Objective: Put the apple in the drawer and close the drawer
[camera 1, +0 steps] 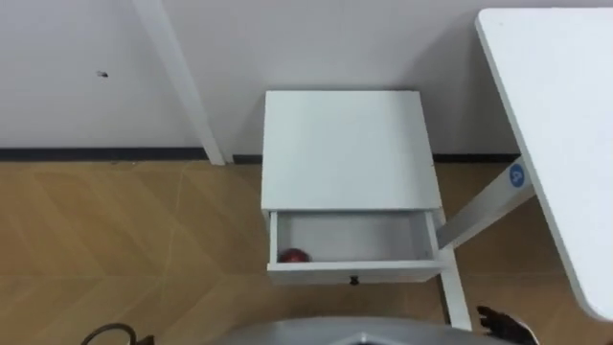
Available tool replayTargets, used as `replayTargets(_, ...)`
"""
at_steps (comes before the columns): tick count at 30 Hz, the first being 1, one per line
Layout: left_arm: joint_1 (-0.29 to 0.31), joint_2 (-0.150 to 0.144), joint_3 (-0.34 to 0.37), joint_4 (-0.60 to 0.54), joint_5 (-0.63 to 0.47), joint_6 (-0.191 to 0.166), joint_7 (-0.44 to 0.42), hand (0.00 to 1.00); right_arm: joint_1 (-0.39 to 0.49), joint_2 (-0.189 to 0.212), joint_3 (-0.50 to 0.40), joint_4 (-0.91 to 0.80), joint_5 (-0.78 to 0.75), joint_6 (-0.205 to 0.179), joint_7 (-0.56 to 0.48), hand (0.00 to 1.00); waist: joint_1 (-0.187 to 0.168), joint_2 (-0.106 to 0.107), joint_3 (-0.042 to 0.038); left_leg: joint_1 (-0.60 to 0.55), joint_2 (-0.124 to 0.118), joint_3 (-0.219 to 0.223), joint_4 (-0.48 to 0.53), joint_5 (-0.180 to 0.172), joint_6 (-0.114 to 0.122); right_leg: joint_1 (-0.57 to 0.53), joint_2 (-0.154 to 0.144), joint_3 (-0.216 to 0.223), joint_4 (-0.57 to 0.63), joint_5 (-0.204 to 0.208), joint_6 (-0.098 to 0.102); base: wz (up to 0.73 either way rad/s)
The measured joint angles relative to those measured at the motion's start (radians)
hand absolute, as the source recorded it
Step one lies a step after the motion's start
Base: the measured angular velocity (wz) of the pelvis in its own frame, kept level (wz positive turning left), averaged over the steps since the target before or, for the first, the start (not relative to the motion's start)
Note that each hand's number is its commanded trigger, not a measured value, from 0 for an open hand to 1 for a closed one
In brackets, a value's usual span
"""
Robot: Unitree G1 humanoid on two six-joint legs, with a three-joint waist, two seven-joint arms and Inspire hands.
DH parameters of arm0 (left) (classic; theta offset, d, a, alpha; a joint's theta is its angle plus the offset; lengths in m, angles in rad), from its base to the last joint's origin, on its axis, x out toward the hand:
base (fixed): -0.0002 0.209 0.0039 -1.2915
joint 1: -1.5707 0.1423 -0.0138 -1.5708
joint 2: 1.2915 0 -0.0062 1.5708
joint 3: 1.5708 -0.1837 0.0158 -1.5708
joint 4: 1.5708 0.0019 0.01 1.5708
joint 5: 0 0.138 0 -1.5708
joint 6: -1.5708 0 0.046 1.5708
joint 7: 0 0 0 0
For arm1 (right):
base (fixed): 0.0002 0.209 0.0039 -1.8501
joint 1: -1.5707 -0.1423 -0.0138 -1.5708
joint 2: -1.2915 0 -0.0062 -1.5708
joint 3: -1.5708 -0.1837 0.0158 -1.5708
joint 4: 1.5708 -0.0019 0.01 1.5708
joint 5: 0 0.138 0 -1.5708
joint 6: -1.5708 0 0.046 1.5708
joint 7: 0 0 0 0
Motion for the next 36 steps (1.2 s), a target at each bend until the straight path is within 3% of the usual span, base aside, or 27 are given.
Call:
replayTargets(1, -0.001, 0.001, 0.0, 0.0, -0.001, 0.0, 0.0, 0.0, 0.003, -0.002, -0.006, 0.016, 0.007, 0.004, 0.0, 0.0, 0.0, 0.009, -0.0006, 0.0, 0.003, 0.005, 0.007, -0.005, 0.005, -0.041, -0.003, 0.018, 0.055, 0.055, -0.003, -0.41)
replayTargets(2, 0.002, 0.006, 0.0, 0.001, 0.0, 0.0, 0.001, 0.0, 0.004, 0.001, -0.015, 0.033, 0.007, 0.018, 0.004, 0.0, -0.002, 0.023, 0.0019, -0.009, 0.01, 0.013, 0.022, -0.016, 0.019, -0.133, -0.007, 0.058, 0.163, 0.196, -0.002, -0.41)
replayTargets(3, 0.005, 0.02, -0.001, 0.0, 0.001, 0.001, 0.001, 0.0, 0.011, 0.006, -0.015, 0.041, 0.013, 0.023, 0.014, 0.0, -0.012, 0.025, 0.0063, -0.021, 0.014, 0.017, 0.046, -0.022, 0.03, -0.25, -0.005, 0.091, 0.345, 0.243, -0.01, -0.34)
replayTargets(4, 0.005, 0.023, -0.002, 0.001, 0.001, 0.003, 0.003, 0.0, 0.017, 0.006, -0.016, 0.044, 0.015, 0.024, 0.019, 0.0, -0.014, 0.026, 0.0051, -0.031, 0.02, 0.021, 0.058, -0.025, 0.034, -0.311, 0.007, 0.101, 0.471, 0.216, -0.01, -0.33)
replayTargets(5, 0.004, 0.03, -0.009, 0.0, -0.006, 0.01, 0.004, 0.0, 0.018, 0.008, -0.015, 0.044, 0.019, 0.023, 0.021, 0.0, -0.016, 0.029, 0.0065, -0.056, 0.038, 0.025, 0.078, -0.026, 0.036, -0.425, 0.034, 0.098, 0.703, 0.153, -0.015, -0.26)
replayTargets(6, -0.005, 0.034, -0.013, 0.0, -0.012, 0.028, 0.003, 0.0, 0.019, 0.009, -0.011, 0.054, 0.042, 0.02, 0.021, 0.0, -0.024, 0.036, 0.0079, -0.082, 0.064, 0.024, 0.098, -0.03, 0.043, -0.524, 0.061, 0.065, 0.879, 0.106, -0.018, -0.23)
replayTargets(9, -0.024, 0.036, -0.034, 0.004, -0.029, 0.079, 0.003, 0.0, 0.017, 0.009, 0.041, 0.094, 0.096, 0.017, 0.012, 0.0, -0.026, 0.045, 0.0133, -0.107, 0.117, 0.004, 0.126, -0.034, 0.047, -0.725, 0.098, 0.007, 1.112, 0.026, -0.016, 0.05)
replayTargets(12, -0.036, 0.035, -0.052, 0.01, -0.028, 0.108, 0.002, 0.0, 0.019, 0.011, 0.095, 0.115, 0.17, 0.012, -0.006, 0.0, -0.029, 0.044, 0.0129, -0.115, 0.141, -0.031, 0.147, -0.04, 0.052, -0.824, 0.092, 0.019, 1.152, 0.0, -0.014, 0.3)
replayTargets(17, -0.031, 0.036, -0.058, 0.01, -0.029, 0.131, 0.002, 0.0, 0.001, 0.008, 0.103, 0.116, 0.251, -0.012, -0.044, 0.0, -0.023, 0.04, 0.0113, -0.16, 0.138, -0.032, 0.237, -0.076, 0.069, -0.799, 0.081, 0.045, 1.142, -0.011, 0.002, 0.08)
replayTargets(19, -0.028, 0.034, -0.058, 0.01, -0.031, 0.13, 0.001, 0.0, -0.014, 0.006, 0.104, 0.116, 0.253, -0.012, -0.046, 0.0, -0.019, 0.042, 0.01, -0.163, 0.132, -0.023, 0.241, -0.079, 0.074, -0.73, 0.07, 0.046, 1.097, -0.011, 0.002, -0.05)
replayTargets(22, -0.02, 0.035, -0.061, 0.002, -0.05, 0.121, 0.004, 0.0, -0.024, 0.006, 0.112, 0.116, 0.293, -0.002, -0.047, 0.0, -0.022, 0.044, 0.0082, -0.161, 0.107, -0.026, 0.233, -0.083, 0.079, -0.566, 0.034, 0.07, 0.905, -0.01, 0.005, 0.01)
replayTargets(24, -0.009, 0.032, -0.065, 0.001, -0.05, 0.109, 0.005, 0.0, -0.014, 0.004, 0.111, 0.118, 0.294, 0.024, -0.044, 0.0, -0.024, 0.035, 0.014, -0.131, 0.071, -0.025, 0.207, -0.088, 0.058, -0.367, 0.015, 0.074, 0.596, -0.008, 0.008, 0.06)
replayTargets(25, -0.004, 0.032, -0.067, 0.002, -0.05, 0.108, 0.005, 0.0, -0.011, 0.004, 0.11, 0.118, 0.294, 0.029, -0.042, 0.0, -0.027, 0.033, 0.0156, -0.118, 0.059, -0.023, 0.191, -0.088, 0.034, -0.31, 0.018, 0.072, 0.504, -0.008, 0.009, 0.0)
replayTargets(26, 0.011, 0.026, -0.069, 0.003, -0.05, 0.109, 0.005, 0.0, -0.004, 0.004, 0.105, 0.117, 0.292, 0.04, -0.039, 0.0, -0.029, 0.02, 0.0192, -0.078, 0.033, -0.021, 0.137, -0.075, -0.033, -0.189, 0.028, 0.071, 0.299, -0.012, 0.01, 0.0)
replayTargets(27, 0.017, 0.023, -0.068, 0.003, -0.049, 0.109, 0.006, 0.0, -0.001, 0.004, 0.099, 0.118, 0.287, 0.045, -0.039, 0.0, -0.033, 0.019, 0.0165, -0.058, 0.019, -0.022, 0.1, -0.063, -0.082, -0.136, 0.04, 0.073, 0.19, -0.014, 0.006, 0.08)
replayTargets(28, 0.018, 0.029, -0.071, -0.005, -0.051, 0.113, 0.014, 0.0, -0.001, 0.012, 0.097, 0.117, 0.276, 0.055, -0.038, 0.0, -0.037, -0.015, 0.0002, -0.05, 0.002, -0.031, 0.108, -0.061, -0.123, -0.064, 0.033, 0.084, 0.023, -0.024, 0.013, 0.12)
replayTargets(29, 0.004, 0.048, -0.072, -0.037, -0.05, 0.111, 0.032, 0.0, -0.005, 0.024, 0.077, 0.119, 0.243, 0.061, -0.036, 0.0, -0.023, -0.02, 0.0128, -0.096, 0.05, -0.083, 0.21, -0.123, -0.045, -0.047, 0.034, 0.097, -0.042, -0.045, 0.048, -0.19)
replayTargets(30, 0.004, 0.059, -0.068, -0.039, -0.058, 0.102, 0.055, 0.0, -0.024, 0.028, 0.068, 0.125, 0.226, 0.069, -0.038, 0.0, 0.001, -0.024, 0.0172, -0.105, 0.026, -0.069, 0.239, -0.15, -0.004, -0.01, 0.037, 0.122, -0.121, -0.073, 0.077, -0.34)
replayTargets(31, 0.007, 0.063, -0.067, -0.035, -0.072, 0.105, 0.065, 0.0, -0.028, 0.028, 0.066, 0.123, 0.222, 0.067, -0.037, 0.0, 0.005, -0.032, 0.0135, -0.093, 0.024, -0.064, 0.228, -0.152, -0.009, 0.024, 0.044, 0.117, -0.172, -0.085, 0.077, -0.34)
replayTargets(32, 0.001, 0.061, -0.067, -0.037, -0.09, 0.105, 0.068, 0.0, -0.034, 0.026, 0.058, 0.118, 0.207, 0.063, -0.039, 0.0, 0.004, -0.035, 0.0111, -0.069, 0.024, -0.067, 0.189, -0.139, -0.019, 0.091, 0.07, 0.109, -0.284, -0.093, 0.072, -0.07)
replayTargets(34, -0.015, 0.052, -0.064, -0.039, -0.087, 0.086, 0.066, 0.0, -0.063, 0.018, 0.051, 0.119, 0.18, 0.062, -0.051, 0.0, 0.012, -0.041, 0.0087, -0.034, 0.021, -0.053, 0.102, -0.098, -0.031, 0.166, 0.101, 0.099, -0.438, -0.093, 0.059, -0.11)
replayTargets(36, -0.021, 0.046, -0.024, -0.04, -0.087, 0.076, 0.066, 0.0, -0.104, 0.017, 0.04, 0.127, 0.15, 0.035, -0.068, 0.0, 0.007, -0.051, 0.009, -0.01, 0.025, -0.047, 0.042, -0.057, -0.026, 0.228, 0.125, 0.097, -0.575, -0.083, 0.061, -0.19)
